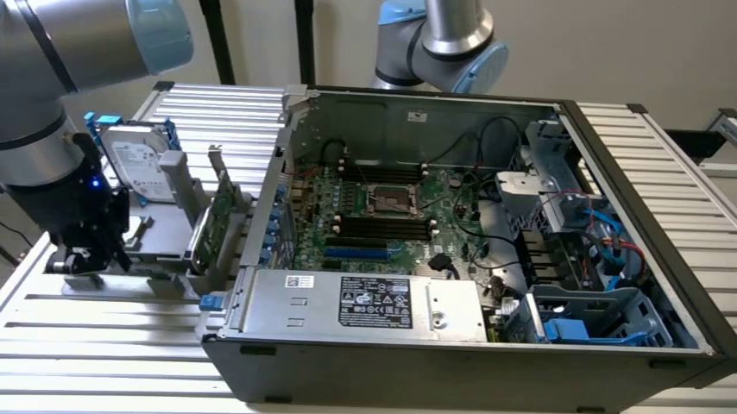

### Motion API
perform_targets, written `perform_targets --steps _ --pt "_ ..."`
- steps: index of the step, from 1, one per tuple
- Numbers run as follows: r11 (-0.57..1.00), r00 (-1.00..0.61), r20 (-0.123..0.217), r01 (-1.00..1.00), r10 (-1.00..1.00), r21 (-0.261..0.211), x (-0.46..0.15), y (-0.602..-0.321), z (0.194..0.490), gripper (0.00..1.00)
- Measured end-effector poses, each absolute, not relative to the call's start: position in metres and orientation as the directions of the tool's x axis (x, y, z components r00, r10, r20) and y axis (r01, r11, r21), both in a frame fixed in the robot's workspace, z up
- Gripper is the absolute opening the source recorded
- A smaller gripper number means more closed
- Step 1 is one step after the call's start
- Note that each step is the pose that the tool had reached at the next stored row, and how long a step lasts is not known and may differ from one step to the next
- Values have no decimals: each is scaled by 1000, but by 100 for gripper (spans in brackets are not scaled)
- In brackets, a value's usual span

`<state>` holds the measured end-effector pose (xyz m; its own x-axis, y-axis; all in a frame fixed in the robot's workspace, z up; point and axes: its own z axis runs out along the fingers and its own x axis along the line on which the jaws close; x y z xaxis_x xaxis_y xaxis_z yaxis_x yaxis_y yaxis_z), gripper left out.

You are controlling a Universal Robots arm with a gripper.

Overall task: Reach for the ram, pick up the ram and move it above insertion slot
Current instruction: 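Pick up the ram and move it above insertion slot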

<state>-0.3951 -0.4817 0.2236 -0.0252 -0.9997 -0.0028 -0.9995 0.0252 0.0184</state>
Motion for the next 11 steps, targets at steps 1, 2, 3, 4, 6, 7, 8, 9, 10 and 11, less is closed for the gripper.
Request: perform_targets --steps 1,2,3,4,6,7,8,9,10,11 --pt "25 -25 -3 -1000 -1000 19 -395 -482 228 13" --pt "25 -25 -3 -1000 -1000 19 -395 -482 232 13" --pt "25 -25 -3 -1000 -1000 18 -395 -482 237 13" --pt "25 -25 -3 -1000 -1000 19 -395 -482 241 13" --pt "25 -25 -3 -1000 -1000 18 -395 -482 250 13" --pt "25 -25 -3 -1000 -1000 19 -395 -482 255 13" --pt "25 -25 -3 -1000 -1000 18 -395 -482 260 13" --pt "25 -25 -3 -1000 -1000 19 -394 -482 264 13" --pt "25 -25 -3 -1000 -1000 19 -394 -482 269 13" --pt "25 -25 -3 -1000 -1000 18 -393 -482 273 13"
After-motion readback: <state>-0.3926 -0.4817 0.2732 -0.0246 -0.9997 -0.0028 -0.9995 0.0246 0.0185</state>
